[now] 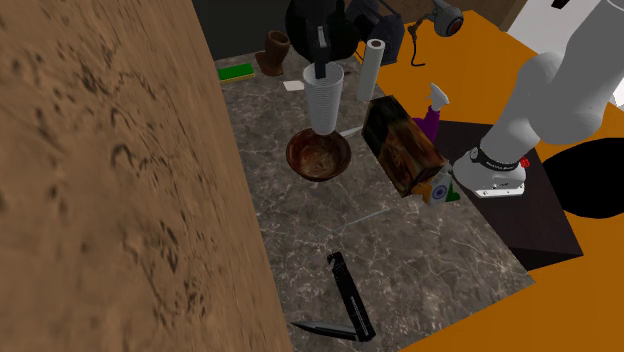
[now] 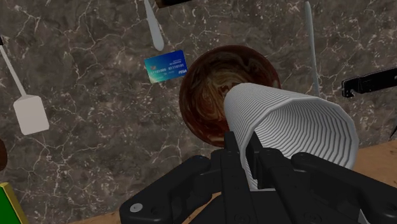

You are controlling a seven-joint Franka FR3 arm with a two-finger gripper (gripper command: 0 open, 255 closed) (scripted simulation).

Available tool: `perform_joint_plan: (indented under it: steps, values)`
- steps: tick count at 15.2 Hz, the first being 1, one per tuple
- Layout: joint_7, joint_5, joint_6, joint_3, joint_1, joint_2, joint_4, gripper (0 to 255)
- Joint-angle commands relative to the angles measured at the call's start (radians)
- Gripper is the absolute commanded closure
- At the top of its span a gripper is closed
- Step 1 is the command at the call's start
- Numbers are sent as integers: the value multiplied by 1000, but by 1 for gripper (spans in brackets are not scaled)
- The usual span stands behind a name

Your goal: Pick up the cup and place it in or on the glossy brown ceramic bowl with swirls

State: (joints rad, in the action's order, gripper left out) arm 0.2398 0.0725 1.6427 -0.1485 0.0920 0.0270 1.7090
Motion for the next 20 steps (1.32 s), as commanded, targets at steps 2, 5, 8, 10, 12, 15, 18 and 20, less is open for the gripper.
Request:
perform_joint_plan:
  steps: [2, 5, 8, 10, 12, 15, 18, 20]
  values:
    - [4, 1, 42, 0, 0, -3, 45, 255]
    - [6, 1, 82, 0, 0, -3, 85, 255]
    - [8, 1, 122, 0, 0, 0, 122, 255]
    - [10, 1, 148, 0, 0, 3, 145, 255]
    - [11, 1, 174, -1, -1, 7, 167, 255]
    - [13, 1, 213, -1, -1, 14, 199, 255]
    - [14, 1, 230, -1, -1, 18, 212, 255]
    - [14, 1, 230, -1, -1, 18, 212, 255]
